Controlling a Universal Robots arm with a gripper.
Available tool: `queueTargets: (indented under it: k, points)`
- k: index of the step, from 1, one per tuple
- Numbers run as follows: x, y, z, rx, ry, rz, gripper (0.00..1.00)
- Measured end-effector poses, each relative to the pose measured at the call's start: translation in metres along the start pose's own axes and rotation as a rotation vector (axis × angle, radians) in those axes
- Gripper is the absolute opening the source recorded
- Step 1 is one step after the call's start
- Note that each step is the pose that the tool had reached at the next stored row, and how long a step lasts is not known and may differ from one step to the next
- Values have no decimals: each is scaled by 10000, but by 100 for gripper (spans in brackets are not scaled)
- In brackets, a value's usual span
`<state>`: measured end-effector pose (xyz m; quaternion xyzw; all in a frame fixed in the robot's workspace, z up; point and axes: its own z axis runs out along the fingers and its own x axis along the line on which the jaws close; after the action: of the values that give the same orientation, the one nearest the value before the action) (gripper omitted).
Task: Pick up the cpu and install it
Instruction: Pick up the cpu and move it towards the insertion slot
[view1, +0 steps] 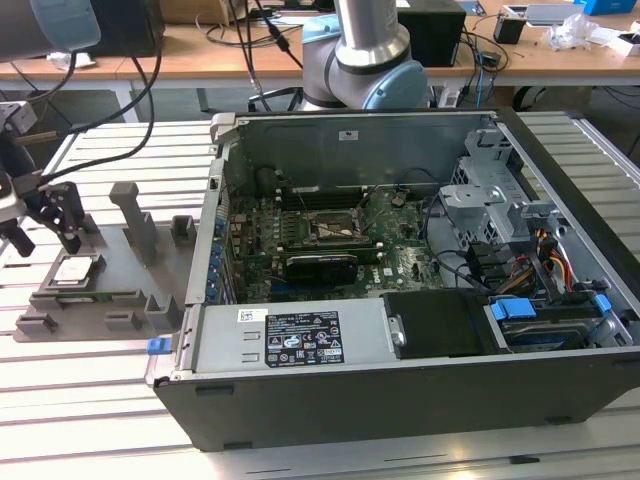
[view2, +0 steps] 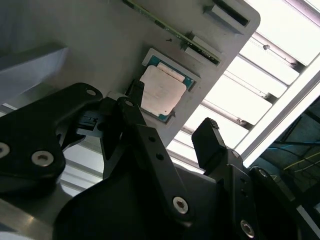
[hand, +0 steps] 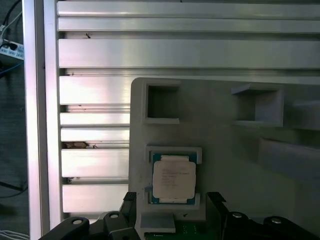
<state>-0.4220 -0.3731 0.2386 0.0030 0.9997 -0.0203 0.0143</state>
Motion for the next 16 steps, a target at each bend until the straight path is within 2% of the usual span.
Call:
queueTargets:
  k: [1,8,16]
  points:
    - [-10,9,6,35,0,-2,66]
    - [-19,28,129,45,-2,-10,66]
    - [-35,43,353,56,-4,-72,66]
